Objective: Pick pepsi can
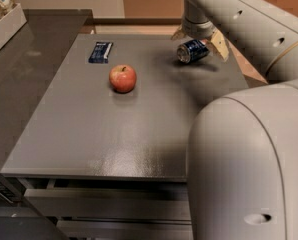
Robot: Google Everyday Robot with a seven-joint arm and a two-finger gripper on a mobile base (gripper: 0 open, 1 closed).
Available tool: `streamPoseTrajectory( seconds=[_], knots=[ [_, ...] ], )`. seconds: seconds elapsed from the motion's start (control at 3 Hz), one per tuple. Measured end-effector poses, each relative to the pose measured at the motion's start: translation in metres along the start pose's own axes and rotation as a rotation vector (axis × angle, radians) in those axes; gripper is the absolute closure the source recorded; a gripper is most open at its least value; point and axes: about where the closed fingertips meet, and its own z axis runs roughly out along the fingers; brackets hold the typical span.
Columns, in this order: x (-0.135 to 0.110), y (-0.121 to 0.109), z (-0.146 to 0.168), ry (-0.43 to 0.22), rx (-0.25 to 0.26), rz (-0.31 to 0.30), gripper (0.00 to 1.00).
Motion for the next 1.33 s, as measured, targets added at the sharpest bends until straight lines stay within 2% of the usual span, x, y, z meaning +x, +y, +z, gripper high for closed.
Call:
streamPoseTrajectory(
  seconds=[0.33, 0.67, 1.0, 1.33],
  knots=[
    [0.0015, 0.0057, 0.0194, 0.034, 0.026, 0.009, 0.00],
    [0.0002, 0.0078, 0.0252, 0.043, 0.030, 0.006, 0.00],
    [-0.0017, 0.0090, 0.0279, 0.050, 0.047, 0.001, 0.17],
    [-0.0024, 0.0089, 0.0280, 0.059, 0.059, -0.001, 0.39]
  ],
)
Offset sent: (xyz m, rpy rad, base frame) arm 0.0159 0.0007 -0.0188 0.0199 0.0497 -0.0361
